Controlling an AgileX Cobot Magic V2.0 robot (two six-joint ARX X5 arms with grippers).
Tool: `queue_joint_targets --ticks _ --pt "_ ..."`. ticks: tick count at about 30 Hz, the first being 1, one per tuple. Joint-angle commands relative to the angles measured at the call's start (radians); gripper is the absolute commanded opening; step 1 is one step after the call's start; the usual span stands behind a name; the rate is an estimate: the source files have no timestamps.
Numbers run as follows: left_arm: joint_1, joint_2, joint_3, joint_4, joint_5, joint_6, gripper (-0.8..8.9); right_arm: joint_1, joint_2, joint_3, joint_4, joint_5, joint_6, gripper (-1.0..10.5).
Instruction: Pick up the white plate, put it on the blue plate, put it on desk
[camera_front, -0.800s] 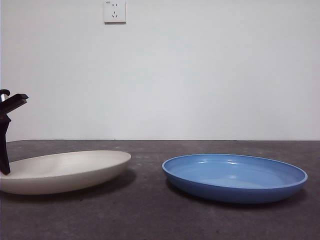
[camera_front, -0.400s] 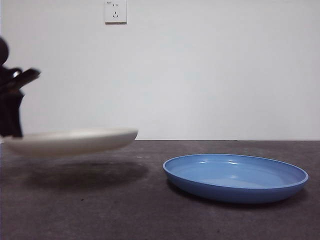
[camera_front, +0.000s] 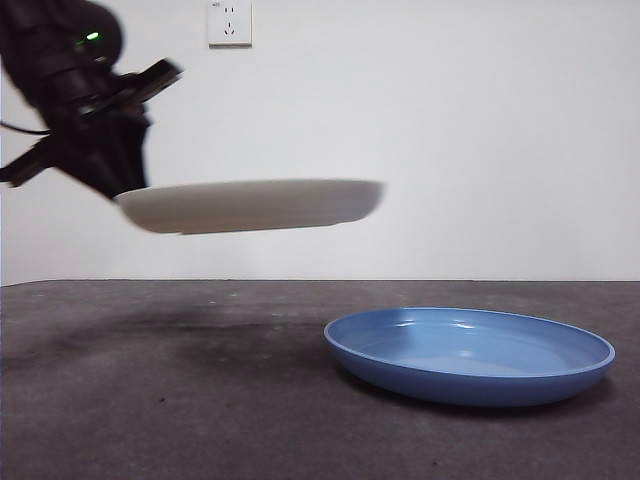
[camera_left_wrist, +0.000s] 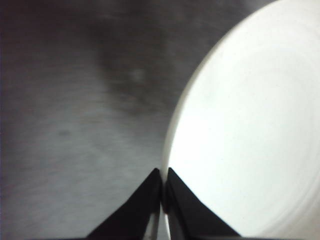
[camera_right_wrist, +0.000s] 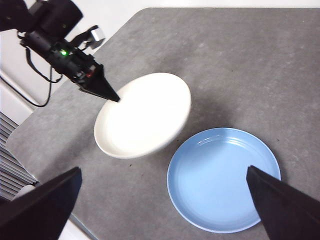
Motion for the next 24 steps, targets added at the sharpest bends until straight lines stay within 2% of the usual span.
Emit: queue_joint_targets --ticks 1,6,11,17,21,24 --pt "-0.058 0.022 0.032 0.035 0.005 -0.044 0.10 0.003 -0.002 0.048 -0.028 0.031 -0.019 5.9" --pt "-0.153 0.045 0.053 0.116 0.005 -0.110 0.10 0.003 -0.013 0.100 -0.089 0.052 -0.038 5.9" --pt "-0.217 0.129 0.139 0.120 0.005 -0.123 0.10 0.003 -0.027 0.147 -0.137 0.052 -0.038 5.9" --pt "-0.266 0.279 0.305 0.066 -0.001 -0.130 0.10 0.003 -0.060 0.161 -0.161 0.052 -0.034 5.9" --pt "-0.298 0.378 0.422 0.002 -0.061 -0.113 0.10 0.003 -0.073 0.162 -0.161 0.052 -0.033 5.9" --pt "-0.317 0.436 0.484 -0.039 -0.069 -0.096 0.10 0.003 -0.074 0.162 -0.161 0.052 -0.034 5.9"
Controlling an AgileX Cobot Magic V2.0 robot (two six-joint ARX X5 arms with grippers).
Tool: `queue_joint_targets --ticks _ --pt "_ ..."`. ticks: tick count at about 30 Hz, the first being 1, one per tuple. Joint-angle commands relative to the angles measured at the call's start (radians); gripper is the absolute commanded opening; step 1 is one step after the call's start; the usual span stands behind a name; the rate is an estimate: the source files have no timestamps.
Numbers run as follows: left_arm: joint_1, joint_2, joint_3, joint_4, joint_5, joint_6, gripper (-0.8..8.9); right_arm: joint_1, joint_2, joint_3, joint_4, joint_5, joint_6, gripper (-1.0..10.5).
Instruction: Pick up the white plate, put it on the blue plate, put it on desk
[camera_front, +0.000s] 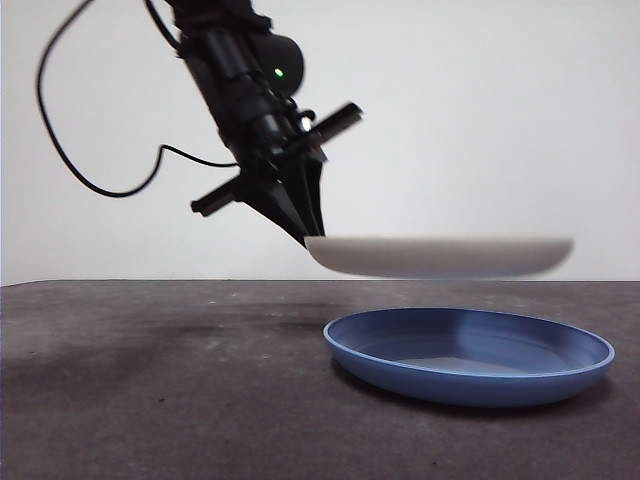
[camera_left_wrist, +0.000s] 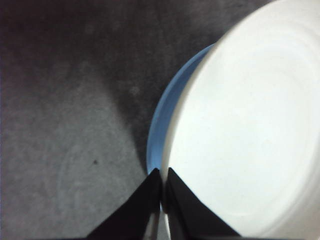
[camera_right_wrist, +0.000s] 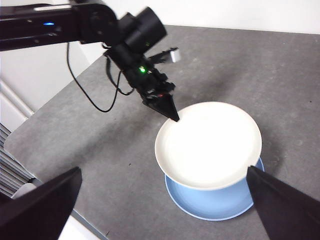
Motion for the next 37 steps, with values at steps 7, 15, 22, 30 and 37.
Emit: queue_joint_targets --ticks 7,15,22,30,37 --pt "-0.042 0.119 0.093 -0.035 0.000 0.033 0.10 0.003 0.003 0.019 0.009 0.004 -0.009 5.9" --pt "-0.050 0.153 0.093 -0.034 0.000 0.036 0.10 0.003 0.003 0.019 0.009 0.004 -0.012 5.9" --pt "-0.052 0.154 0.093 -0.034 0.000 0.045 0.10 0.003 0.003 0.019 0.011 0.005 -0.012 5.9" --pt "-0.064 0.154 0.093 -0.033 0.000 0.063 0.10 0.003 0.003 0.019 0.011 0.004 -0.011 5.9" --pt "-0.066 0.154 0.093 -0.031 0.000 0.082 0.20 0.003 0.003 0.019 0.010 0.003 -0.011 5.9"
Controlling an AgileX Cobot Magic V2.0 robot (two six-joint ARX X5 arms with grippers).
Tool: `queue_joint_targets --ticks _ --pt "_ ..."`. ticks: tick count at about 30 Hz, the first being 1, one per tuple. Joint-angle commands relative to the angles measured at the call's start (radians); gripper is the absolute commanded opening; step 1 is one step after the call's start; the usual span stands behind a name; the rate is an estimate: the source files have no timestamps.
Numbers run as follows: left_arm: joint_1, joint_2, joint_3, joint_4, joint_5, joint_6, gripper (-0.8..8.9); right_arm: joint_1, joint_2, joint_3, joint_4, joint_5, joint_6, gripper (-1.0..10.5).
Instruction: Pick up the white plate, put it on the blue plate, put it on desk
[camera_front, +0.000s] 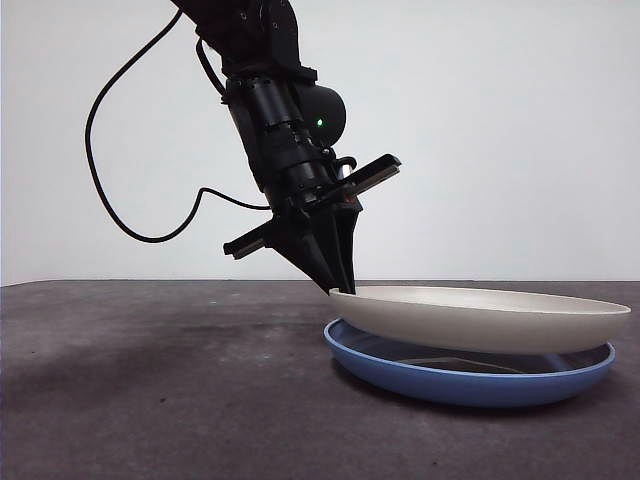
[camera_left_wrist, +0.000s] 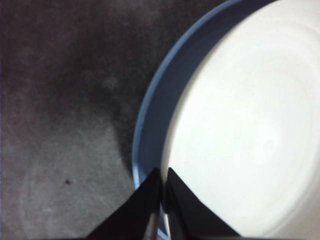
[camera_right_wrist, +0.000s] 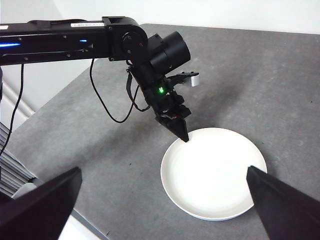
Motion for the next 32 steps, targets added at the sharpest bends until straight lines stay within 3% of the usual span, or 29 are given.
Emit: queue_joint_targets --ticks 1,7,13,19,23,25,32 --pt "-0.008 0.027 0.031 0.011 0.001 0.022 0.35 0.003 0.003 0.019 0.009 0.003 -0.011 5.9" --pt "-0.008 0.027 0.031 0.031 0.001 0.022 0.40 0.003 0.003 0.019 0.009 0.003 -0.011 5.9" --pt "-0.006 0.027 0.033 0.033 0.001 0.024 2.47 0.003 0.003 0.019 0.009 0.004 -0.011 5.9" --pt "0.000 0.027 0.066 0.013 0.000 0.027 2.92 0.003 0.003 0.019 0.009 0.003 -0.011 5.9" --pt "0.004 0.027 0.118 -0.023 -0.008 0.040 5.19 0.003 0.003 0.019 0.010 0.004 -0.011 5.9" --pt "0.005 0.027 0.156 -0.061 -0.029 0.055 5.88 0.003 0.003 0.019 0.010 0.004 -0.011 5.9" --pt "0.008 0.013 0.311 -0.261 -0.059 0.116 5.95 0.003 0.003 0.019 0.009 0.004 -0.015 5.9"
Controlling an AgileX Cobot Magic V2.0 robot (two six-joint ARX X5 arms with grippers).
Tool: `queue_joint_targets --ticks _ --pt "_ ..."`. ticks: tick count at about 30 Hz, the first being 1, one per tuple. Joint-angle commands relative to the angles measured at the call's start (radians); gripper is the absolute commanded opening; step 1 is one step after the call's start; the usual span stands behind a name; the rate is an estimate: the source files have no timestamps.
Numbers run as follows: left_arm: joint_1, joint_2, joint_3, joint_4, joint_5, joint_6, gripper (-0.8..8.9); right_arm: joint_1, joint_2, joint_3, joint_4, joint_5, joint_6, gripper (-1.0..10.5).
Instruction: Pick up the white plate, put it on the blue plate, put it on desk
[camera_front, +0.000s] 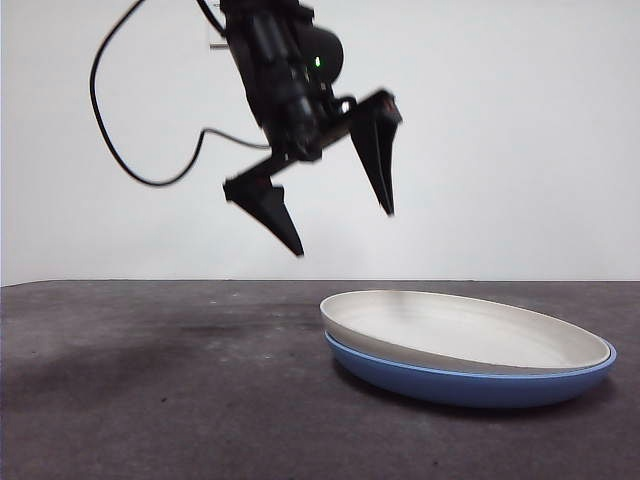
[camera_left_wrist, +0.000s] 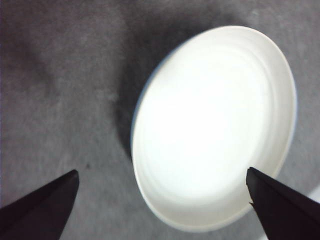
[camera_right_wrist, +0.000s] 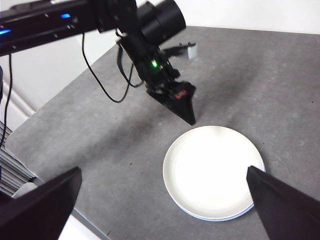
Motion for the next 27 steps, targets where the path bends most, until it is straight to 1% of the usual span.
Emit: queue_joint_targets --ticks 1,9,16,21,25,27 --pt "-0.002 0.003 0.068 -0.064 -0.006 0.048 5.95 0.003 0.003 0.019 0.009 0.004 -0.015 5.9" --pt "-0.023 -0.174 0.072 -0.149 -0.006 0.095 5.95 0.003 0.004 0.019 0.009 0.008 -0.035 5.9" --pt "-0.044 -0.401 0.072 -0.152 -0.006 0.109 5.95 0.003 0.004 0.019 0.009 0.108 -0.033 5.9" --pt "-0.051 -0.565 0.044 -0.155 -0.006 0.143 5.95 0.003 0.006 0.019 0.009 0.177 -0.029 5.9" --pt "-0.052 -0.689 -0.025 -0.155 -0.006 0.185 5.94 0.003 0.006 0.019 0.010 0.180 -0.008 5.9" --pt "-0.052 -0.758 -0.086 -0.154 -0.006 0.195 5.94 0.003 0.010 0.019 0.010 0.180 0.005 5.9"
